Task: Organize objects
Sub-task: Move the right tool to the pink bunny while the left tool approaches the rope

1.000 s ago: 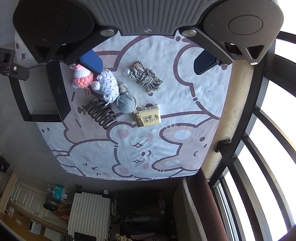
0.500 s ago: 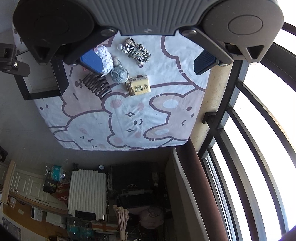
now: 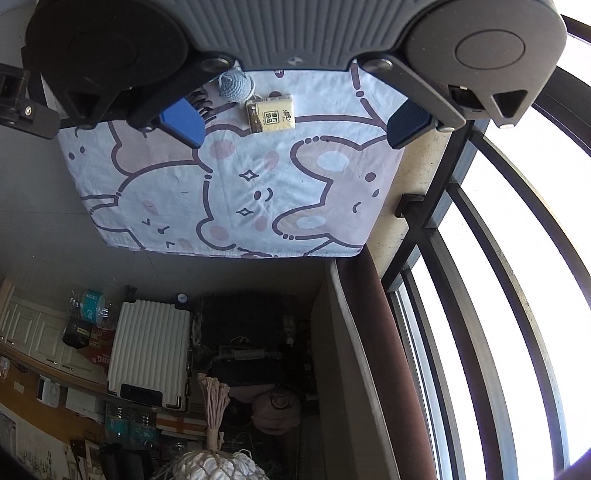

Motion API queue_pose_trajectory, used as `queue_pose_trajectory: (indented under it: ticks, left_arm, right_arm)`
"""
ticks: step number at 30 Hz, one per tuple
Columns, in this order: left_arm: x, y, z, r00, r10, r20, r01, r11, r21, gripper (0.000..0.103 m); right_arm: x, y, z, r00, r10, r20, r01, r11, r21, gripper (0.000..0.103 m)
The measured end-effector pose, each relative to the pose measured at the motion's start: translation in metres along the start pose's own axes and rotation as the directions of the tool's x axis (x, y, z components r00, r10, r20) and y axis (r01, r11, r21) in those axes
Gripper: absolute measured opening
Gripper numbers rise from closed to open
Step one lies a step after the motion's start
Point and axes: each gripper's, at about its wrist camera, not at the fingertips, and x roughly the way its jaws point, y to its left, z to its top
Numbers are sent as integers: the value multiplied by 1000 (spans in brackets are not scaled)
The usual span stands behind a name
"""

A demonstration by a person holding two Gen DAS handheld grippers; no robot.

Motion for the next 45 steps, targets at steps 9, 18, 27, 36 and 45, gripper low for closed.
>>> queue_pose_trajectory:
  ticks: [9,18,27,36,45]
  left_arm:
    - [54,2,-12,999,12,-53,-15,998,-55,103]
    - [100,18,-40,992,-3,-129,-15,991,-136,103]
    - [135,31,-62,975,12,-221,-52,983,-174,103]
    - [167,45,-96,928,-133,-348,18,949,-315,103]
    - [193,50,-123,877,-152,-457,-33,928,-372,103]
  right_arm:
    - [45,-2,-8,999,-12,-39,13,1000,24,103]
    - [79,-14,-35,995,1,-96,10,994,112,103]
    - [108,-20,-59,990,10,-140,6,994,114,103]
    - [116,-14,-71,989,64,-134,-57,997,60,103]
    - [129,11,-94,961,97,-260,-139,979,-149,103]
